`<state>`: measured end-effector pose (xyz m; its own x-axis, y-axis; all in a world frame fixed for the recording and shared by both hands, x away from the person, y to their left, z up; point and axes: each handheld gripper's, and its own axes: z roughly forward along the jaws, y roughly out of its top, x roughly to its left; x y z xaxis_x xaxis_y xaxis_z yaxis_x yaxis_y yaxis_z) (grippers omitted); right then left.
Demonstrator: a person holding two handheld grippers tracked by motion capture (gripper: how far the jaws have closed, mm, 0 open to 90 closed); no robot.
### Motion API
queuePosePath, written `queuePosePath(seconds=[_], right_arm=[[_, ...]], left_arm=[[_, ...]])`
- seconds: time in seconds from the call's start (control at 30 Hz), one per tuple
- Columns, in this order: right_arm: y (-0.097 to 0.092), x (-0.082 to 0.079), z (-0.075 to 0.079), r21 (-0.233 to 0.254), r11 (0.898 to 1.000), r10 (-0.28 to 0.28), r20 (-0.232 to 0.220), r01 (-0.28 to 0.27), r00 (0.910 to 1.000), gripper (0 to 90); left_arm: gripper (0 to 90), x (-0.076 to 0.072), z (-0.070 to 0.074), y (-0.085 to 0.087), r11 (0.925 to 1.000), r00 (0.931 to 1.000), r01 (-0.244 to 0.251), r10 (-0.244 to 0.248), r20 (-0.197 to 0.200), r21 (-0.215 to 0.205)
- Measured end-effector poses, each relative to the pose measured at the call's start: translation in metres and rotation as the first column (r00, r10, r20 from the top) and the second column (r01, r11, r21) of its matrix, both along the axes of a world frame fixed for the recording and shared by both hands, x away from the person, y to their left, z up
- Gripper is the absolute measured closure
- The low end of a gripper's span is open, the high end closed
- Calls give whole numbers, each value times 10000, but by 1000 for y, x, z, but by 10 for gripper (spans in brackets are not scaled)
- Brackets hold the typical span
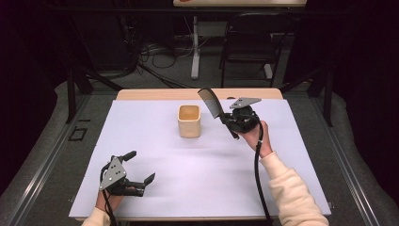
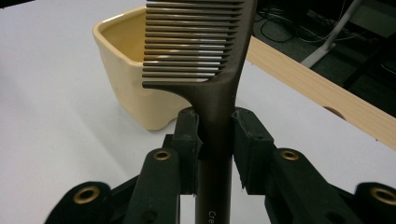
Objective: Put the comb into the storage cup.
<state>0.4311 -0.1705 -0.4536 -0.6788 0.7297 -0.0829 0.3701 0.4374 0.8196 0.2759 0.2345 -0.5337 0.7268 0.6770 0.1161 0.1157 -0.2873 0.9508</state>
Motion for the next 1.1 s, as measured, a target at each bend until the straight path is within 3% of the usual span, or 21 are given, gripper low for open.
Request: queuePosePath(seconds=[0.57,1.1], right_arm=[[12,8,12,452,9990,47,448,-67,9990,725],[26,13,20,502,9983,266,773,-305,9967,725]], left_arm=[[0,3,1,-3,9999,9999,114,-114,75,-32],[0,2,1,-3,9999,9999,104,-103,92,-98]])
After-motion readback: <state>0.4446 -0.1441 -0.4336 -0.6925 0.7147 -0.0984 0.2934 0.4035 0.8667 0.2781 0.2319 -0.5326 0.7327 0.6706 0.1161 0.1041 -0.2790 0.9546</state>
